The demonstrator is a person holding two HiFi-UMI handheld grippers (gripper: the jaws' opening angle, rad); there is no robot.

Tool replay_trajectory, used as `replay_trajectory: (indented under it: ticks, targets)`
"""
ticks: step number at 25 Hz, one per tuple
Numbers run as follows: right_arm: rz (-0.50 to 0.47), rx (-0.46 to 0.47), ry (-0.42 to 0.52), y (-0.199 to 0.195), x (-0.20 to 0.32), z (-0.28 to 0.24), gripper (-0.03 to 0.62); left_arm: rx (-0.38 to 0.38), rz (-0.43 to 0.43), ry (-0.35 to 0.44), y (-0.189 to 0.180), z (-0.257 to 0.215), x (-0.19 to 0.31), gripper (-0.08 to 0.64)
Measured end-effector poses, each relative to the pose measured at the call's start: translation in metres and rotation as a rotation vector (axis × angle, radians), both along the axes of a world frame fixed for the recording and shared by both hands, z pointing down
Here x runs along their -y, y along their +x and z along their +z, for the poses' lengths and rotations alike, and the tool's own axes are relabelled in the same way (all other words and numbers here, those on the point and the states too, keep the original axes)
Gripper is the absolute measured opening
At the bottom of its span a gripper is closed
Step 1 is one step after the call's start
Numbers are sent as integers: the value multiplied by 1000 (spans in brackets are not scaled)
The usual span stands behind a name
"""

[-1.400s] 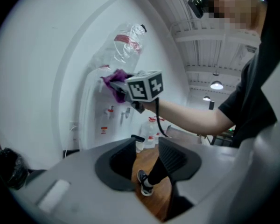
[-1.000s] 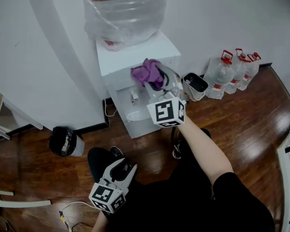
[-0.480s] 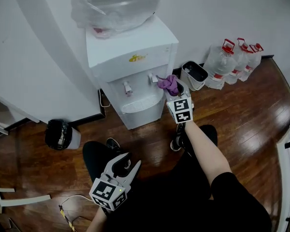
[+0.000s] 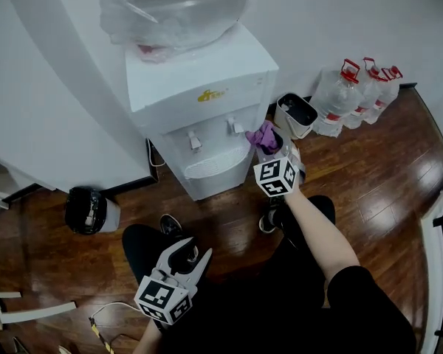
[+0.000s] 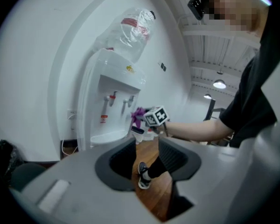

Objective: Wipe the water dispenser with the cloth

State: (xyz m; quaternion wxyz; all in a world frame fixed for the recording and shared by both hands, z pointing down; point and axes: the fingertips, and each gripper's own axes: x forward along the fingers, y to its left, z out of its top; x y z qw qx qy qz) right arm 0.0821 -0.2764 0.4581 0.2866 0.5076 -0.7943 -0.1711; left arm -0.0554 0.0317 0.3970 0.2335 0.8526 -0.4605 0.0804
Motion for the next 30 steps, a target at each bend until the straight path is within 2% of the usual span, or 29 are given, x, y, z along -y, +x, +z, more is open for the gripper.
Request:
replay_trajectory:
  ticks: [2, 4, 6, 7, 9, 12, 16, 18, 19, 21, 26, 28, 30]
  targets:
    - [-19, -92, 284, -1, -12, -99, 186, -12, 15, 10, 4, -3, -2, 173]
    - [-34, -203, 500, -9, -27, -168, 186, -21, 24, 18, 6, -3, -4, 173]
    - [-47, -288, 590, -19, -34, -186, 186, -28, 28, 22, 8, -1, -9, 173]
    - [-52, -304, 584, -23, -34, -178, 186, -32, 27, 21, 8, 0, -13, 173]
    - [-53, -289, 481, -24, -26, -132, 186, -35, 18, 18, 8, 2, -18, 173]
    - [-29, -268, 232, -20, -12, -20, 187, -13, -4, -11, 2, 5, -21, 173]
    - [-48, -341, -91, -24, -14, 121, 189, 23, -5, -51, -3, 19, -18, 173]
    - [-72, -381, -195, -24, -18, 160, 189, 33, -7, -61, 0, 18, -12, 173]
    - [-80, -400, -201, -24, -19, 163, 189, 32, -3, -58, 3, 17, -10, 173]
    - [-83, -417, -104, -26, -18, 129, 189, 24, 11, -42, 11, 12, -7, 173]
    - [-117, -459, 410, -42, -28, -58, 189, 2, 53, -12, 23, 3, -15, 173]
    - [-141, -538, 584, -50, -35, -110, 189, 7, 66, 12, 20, 10, -20, 173]
    - [-167, -629, 678, -58, -38, -127, 189, 13, 63, 33, 15, 18, -25, 173]
